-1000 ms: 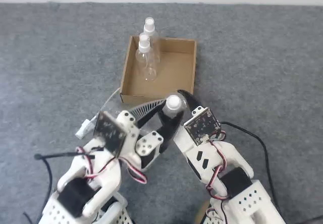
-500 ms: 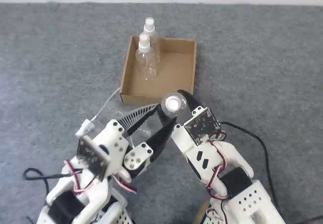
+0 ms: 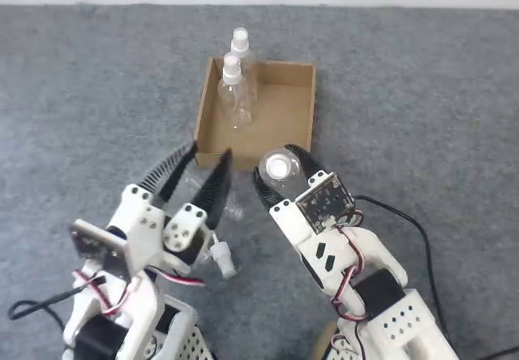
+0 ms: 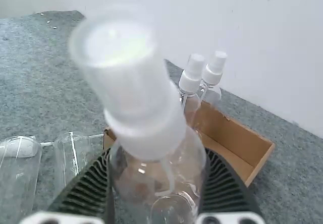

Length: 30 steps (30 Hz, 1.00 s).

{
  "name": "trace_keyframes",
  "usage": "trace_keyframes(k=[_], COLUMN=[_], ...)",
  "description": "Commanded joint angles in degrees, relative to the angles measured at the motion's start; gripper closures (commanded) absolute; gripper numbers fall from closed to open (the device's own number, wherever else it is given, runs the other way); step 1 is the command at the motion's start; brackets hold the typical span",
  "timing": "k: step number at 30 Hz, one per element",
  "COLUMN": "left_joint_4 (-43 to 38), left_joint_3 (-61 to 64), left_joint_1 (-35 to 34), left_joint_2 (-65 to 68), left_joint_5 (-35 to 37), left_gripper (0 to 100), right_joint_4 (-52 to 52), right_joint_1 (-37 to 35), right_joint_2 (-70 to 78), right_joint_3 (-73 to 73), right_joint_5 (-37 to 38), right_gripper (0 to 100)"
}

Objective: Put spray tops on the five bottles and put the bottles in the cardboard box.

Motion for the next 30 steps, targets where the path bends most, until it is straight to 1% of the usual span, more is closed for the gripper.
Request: trace_keyframes(k=[1,4,8,12,15,19,26,30], left_joint_4=[-3.1,-2.4,-1.5,-1.8,-1.8,-1.8,-1.7,-1.8], left_joint_3=[-1.1,-0.7,2.1,5.9,9.2,11.9,12.6,13.0], left_joint_1=[-3.7,-9.0,-17.1,-23.1,-25.1,-27.3,-33.6,-34.6], left_joint_2=[-1.1,-1.1,-1.1,-1.1,-1.1,-1.1,-1.1,-1.1], left_joint_5=[0.8,0.8,1.2,1.3,2.7,7.0,7.4,7.4], left_gripper=[86,86,86,86,86,86,86,86], right_joint_4=[3.0,5.0,4.7,4.9,4.8,4.3,4.3,4.3], right_joint_1=[0.9,0.9,0.9,0.9,0.9,0.9,0.7,0.6], right_joint_2=[-1.5,-1.5,-1.5,-1.5,1.5,10.3,27.5,34.5], right_joint_3=[-4.7,-6.2,-6.3,-7.5,-10.1,-15.3,-28.0,-33.2], right_joint_5=[0.2,0.2,0.6,0.6,0.7,0.7,0.3,0.2], right_gripper=[94.8,94.8,94.8,96.5,99.2,98.4,98.3,98.3])
